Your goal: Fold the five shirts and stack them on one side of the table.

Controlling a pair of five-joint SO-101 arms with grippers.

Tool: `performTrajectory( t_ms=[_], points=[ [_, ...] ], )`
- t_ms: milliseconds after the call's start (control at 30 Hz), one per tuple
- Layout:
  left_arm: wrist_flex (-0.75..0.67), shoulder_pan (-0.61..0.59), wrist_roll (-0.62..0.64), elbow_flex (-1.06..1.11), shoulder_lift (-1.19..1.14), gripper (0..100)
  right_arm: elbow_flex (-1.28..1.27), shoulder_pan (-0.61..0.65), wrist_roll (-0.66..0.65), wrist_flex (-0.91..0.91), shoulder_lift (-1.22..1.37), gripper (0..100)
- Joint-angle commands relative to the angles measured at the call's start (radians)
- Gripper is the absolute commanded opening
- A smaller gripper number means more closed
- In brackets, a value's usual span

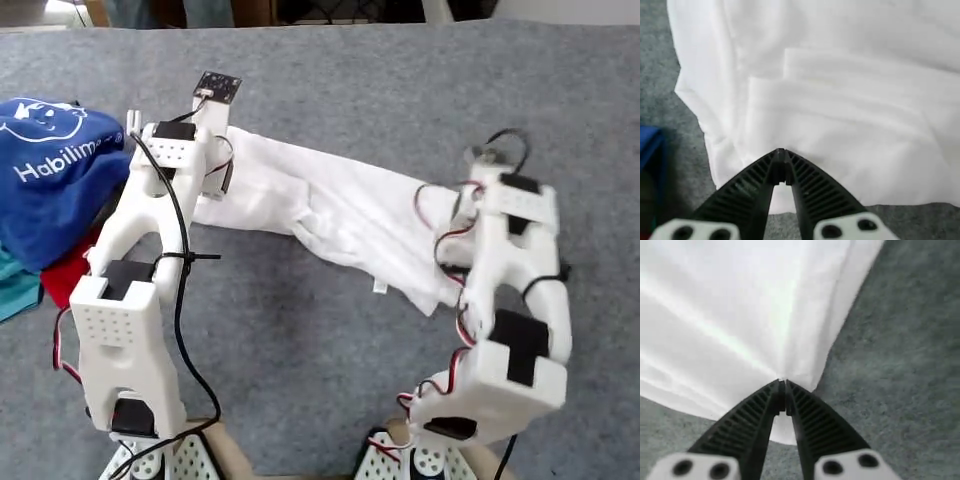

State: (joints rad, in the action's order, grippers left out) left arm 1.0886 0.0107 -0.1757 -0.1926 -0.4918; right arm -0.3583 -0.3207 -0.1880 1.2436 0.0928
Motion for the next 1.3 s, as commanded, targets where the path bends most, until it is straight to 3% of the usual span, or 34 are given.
performTrajectory(
  t_ms=[0,167,333,467,667,867,1067,1267],
  points=[
    [-0.046,-0.012,0.06,-0.042,0.06,3,0.151,-0.043,0.002,-0.026,-0.085,1.8],
    [-0.018,0.021,0.149,-0.028,0.066,3,0.246,-0.029,0.002,-0.203,-0.022,1.9],
    [-0.008,0.104,0.161,0.005,0.06,3,0.338,0.014,0.055,-0.316,0.232,1.9],
    [-0.029,0.134,0.183,0.079,0.06,3,0.492,0.015,0.064,-0.282,0.449,1.9],
    [-0.083,0.074,0.184,0.223,0.061,3,0.786,-0.04,0.066,-0.075,0.636,1.9],
    [-0.012,0.065,0.052,0.209,0.057,3,0.99,-0.087,0.064,-0.028,0.75,1.9],
    [0.018,0.03,-0.083,0.196,0.037,3,1.148,-0.069,0.061,0.132,0.754,1.8],
    [0.107,0.047,-0.256,0.151,0.169,3,1.277,-0.069,0.061,0.262,0.754,1.8]
  ],
)
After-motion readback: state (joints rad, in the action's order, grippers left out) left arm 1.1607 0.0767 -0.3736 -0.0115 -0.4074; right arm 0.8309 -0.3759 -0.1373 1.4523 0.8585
